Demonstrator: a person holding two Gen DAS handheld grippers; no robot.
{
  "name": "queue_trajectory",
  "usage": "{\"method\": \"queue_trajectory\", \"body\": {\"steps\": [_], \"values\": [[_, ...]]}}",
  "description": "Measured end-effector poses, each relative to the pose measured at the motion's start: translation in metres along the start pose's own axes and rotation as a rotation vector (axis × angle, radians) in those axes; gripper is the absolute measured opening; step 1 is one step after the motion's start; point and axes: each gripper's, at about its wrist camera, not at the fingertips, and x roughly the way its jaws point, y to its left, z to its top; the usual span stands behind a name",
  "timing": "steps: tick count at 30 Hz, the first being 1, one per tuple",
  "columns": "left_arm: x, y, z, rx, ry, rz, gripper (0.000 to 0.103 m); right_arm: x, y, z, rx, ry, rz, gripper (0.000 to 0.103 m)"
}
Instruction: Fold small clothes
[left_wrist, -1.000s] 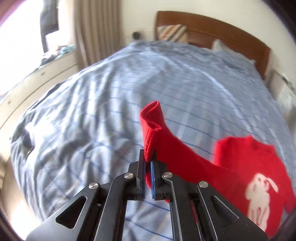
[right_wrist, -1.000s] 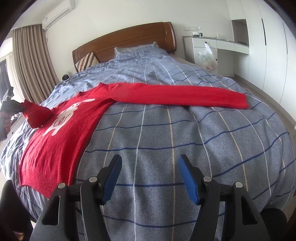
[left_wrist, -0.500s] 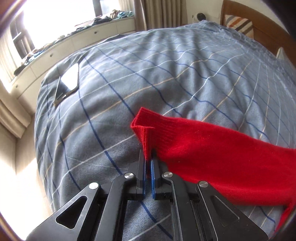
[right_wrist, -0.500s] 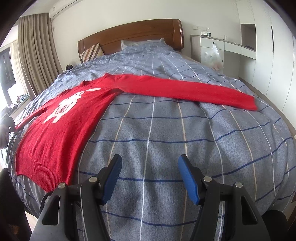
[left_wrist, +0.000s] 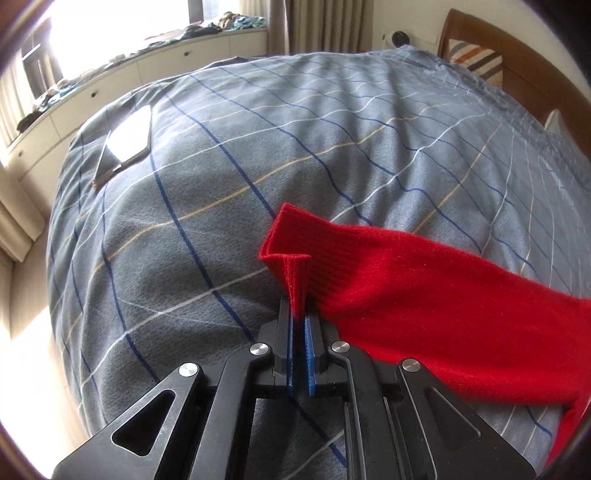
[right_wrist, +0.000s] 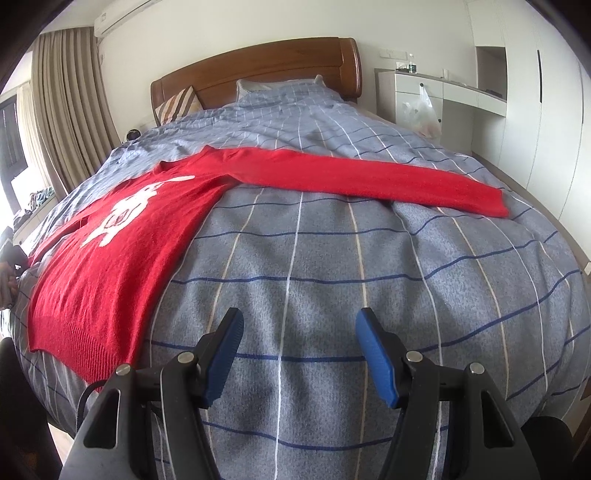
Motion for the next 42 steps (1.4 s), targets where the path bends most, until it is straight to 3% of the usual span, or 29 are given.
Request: {"method": "queue_trajectory", "body": {"steps": [1,2,5,6,12,17,22,29,42], "values": [[-0.003,0.001,-0.001,-0.001,-0.006,-0.013,0.01,0.0,0.0,0.0,0.001,0.0,0.001,0.063],[-0.007,0.003,-0.003,-0.003,-0.012,-0.022,0.021,0.0,0.0,0.0,0.001,0.0,0.001,0.063],[-0.024,0.009,-0.01,-0.007,-0.038,-0.052,0.068,-0.001,0.0,0.001,0.011,-0.002,0.003,0.068],[-0.033,0.01,-0.014,-0.01,-0.053,-0.053,0.077,-0.001,0.0,0.001,0.016,-0.005,0.004,0.07],[-0.094,0.016,-0.048,0.022,-0.109,-0.156,0.083,-0.007,-0.007,0.002,0.049,-0.029,0.008,0.073],[-0.144,-0.008,-0.096,0.129,-0.14,-0.29,0.093,-0.006,-0.01,0.003,0.068,-0.034,0.009,0.073],[-0.146,-0.044,-0.137,0.261,-0.111,-0.369,0.095,-0.007,-0.011,0.003,0.068,-0.037,0.01,0.074],[-0.111,-0.053,-0.163,0.251,-0.055,-0.339,0.095,-0.01,-0.012,0.003,0.066,-0.044,0.007,0.074],[-0.108,-0.057,-0.172,0.266,-0.043,-0.331,0.102,-0.005,-0.011,0.003,0.053,-0.033,0.009,0.074]]}}
